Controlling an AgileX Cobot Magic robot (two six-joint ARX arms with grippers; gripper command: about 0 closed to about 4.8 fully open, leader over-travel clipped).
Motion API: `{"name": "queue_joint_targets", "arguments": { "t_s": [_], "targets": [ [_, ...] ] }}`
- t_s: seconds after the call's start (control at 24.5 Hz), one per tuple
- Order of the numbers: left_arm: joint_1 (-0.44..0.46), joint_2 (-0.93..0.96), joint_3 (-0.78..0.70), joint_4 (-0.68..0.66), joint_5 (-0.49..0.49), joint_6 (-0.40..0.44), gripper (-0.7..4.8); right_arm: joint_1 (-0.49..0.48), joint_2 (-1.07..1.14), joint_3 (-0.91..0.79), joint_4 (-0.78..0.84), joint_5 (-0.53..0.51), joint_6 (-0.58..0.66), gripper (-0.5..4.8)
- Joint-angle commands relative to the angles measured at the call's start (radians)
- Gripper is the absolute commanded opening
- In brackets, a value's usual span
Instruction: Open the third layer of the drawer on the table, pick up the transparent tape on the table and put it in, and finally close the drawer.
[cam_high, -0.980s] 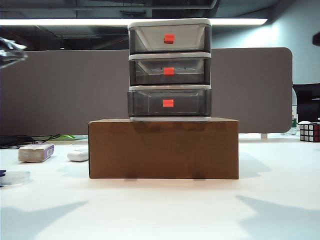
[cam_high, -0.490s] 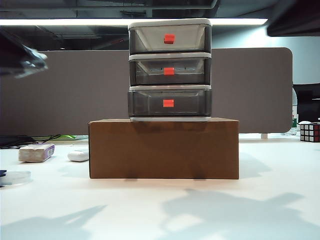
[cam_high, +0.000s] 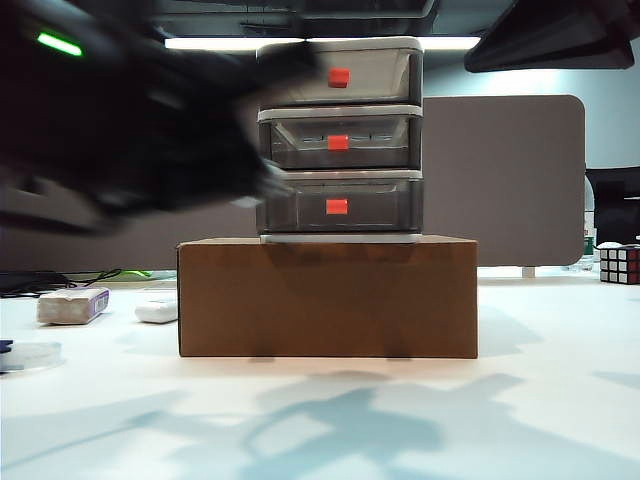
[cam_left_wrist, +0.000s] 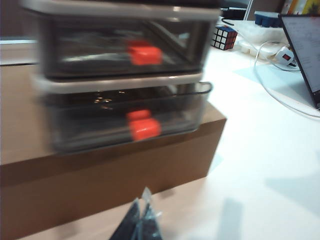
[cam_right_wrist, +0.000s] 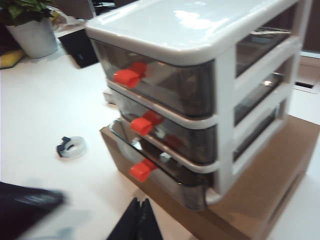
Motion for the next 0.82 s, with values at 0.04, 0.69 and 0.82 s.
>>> {"name": "queue_joint_targets", "arguments": {
  "t_s": [0.04, 0.69, 0.82],
  "targets": [
    [0.001, 0.184, 0.098, 0.127, -0.002, 0.002, -0.06, 0.000, -0.009, 0.006, 0.030, -0.031, 0.006, -0.05],
    [0.020, 0.306, 0.232, 0.124, -0.142, 0.081, 2.56, -0.001, -0.006, 0.006, 0.024, -0.080, 0.005, -0.05],
    [0.021, 0.353, 0.271, 0.126, -0.214, 0.081, 2.36, -0.001, -0.006, 0.006, 0.025, -0.079, -0.006, -0.05]
  ]
}}
